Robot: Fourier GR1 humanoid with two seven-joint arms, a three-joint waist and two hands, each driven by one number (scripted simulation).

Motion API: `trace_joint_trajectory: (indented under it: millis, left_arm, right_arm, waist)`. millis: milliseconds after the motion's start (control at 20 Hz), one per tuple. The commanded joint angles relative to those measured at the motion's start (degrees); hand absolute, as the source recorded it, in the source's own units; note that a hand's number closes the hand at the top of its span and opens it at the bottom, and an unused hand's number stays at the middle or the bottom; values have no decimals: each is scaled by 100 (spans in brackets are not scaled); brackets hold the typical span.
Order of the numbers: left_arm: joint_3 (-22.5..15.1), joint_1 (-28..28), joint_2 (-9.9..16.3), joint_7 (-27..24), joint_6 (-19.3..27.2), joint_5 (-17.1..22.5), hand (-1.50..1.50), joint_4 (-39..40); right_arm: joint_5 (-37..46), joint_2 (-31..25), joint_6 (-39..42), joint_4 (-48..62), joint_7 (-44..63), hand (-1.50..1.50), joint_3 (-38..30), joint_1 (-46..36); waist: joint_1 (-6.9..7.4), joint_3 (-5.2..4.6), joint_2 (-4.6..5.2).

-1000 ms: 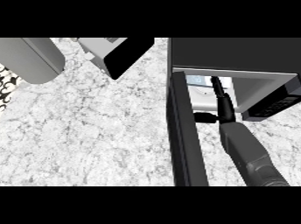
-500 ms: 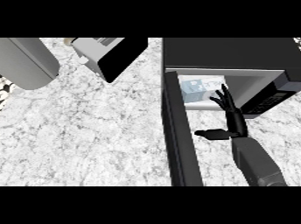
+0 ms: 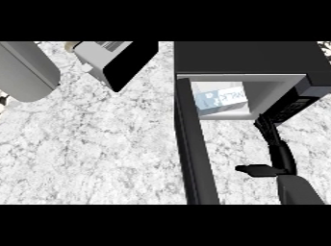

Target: Pick up the milk, place it into the microwave and close the microwave

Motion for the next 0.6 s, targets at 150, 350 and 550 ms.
trace_joint_trajectory:
  millis: [150, 350, 550]
  left_arm:
    - [-461, -550, 57, 515, -162, -425, -150, 181]
    - [-643, -1618, -551, 1327, -87, -715, -150, 1061]
    - [-682, -2170, -703, 1706, 40, -1180, 150, 1180]
  right_arm:
    - [-273, -362, 611, -693, -572, 150, -36, 755]
    - [-444, -687, 942, -1056, -269, 150, -42, 1092]
    - [-859, -1048, 1359, -1238, -116, -150, -275, 1433]
  waist:
    - [-28, 5, 7]
    - [-128, -2, 9]
    - [-79, 5, 16]
